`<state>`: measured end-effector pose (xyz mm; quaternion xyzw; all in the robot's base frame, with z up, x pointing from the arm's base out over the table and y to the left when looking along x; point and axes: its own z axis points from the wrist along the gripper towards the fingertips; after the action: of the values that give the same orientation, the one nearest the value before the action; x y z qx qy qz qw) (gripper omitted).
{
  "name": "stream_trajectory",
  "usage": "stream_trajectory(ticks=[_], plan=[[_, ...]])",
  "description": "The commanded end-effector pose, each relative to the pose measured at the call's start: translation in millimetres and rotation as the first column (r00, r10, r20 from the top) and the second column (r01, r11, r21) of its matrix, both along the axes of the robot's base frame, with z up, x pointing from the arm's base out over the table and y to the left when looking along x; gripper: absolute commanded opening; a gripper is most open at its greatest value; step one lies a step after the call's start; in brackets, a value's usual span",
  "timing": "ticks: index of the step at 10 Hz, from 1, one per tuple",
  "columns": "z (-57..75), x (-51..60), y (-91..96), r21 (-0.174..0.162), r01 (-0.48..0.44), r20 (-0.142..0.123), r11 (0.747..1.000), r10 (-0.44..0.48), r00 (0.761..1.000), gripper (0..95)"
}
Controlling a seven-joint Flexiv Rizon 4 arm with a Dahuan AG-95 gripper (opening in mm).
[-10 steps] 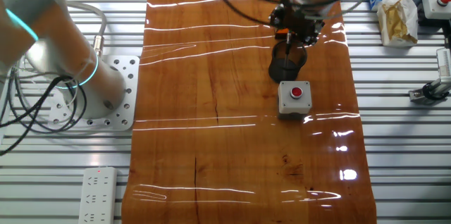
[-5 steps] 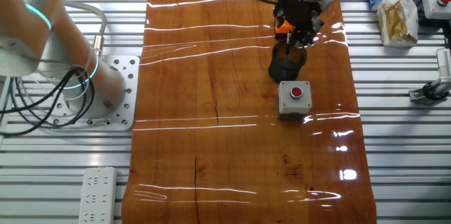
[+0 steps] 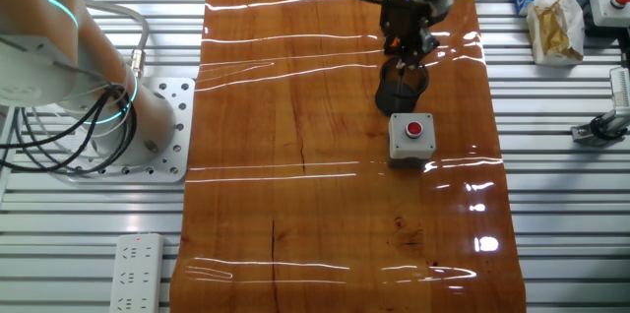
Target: Put the pen into the pen holder
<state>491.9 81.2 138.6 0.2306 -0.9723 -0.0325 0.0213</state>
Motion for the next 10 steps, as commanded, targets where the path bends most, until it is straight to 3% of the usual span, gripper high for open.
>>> stream_trajectory(ticks=[1, 5, 6, 8, 9, 10], plan=[[-0.4, -8.0, -3.4, 0.0, 0.018, 0.001, 1.0, -0.018, 1.0, 38.0], [0.6, -8.6, -4.4, -0.007, 0.144, -0.003, 0.99, -0.144, 0.99, 38.0], [1.1, -9.6, -6.1, -0.009, 0.245, 0.006, 0.97, -0.245, 0.97, 38.0], [3.1, -14.5, -15.1, -0.021, 0.307, 0.02, 0.951, -0.307, 0.952, 38.0], [5.4, -20.6, -25.0, -0.025, 0.321, 0.02, 0.947, -0.32, 0.947, 19.0], [6.4, -23.2, -28.6, -0.027, 0.321, 0.02, 0.947, -0.321, 0.947, 19.0]])
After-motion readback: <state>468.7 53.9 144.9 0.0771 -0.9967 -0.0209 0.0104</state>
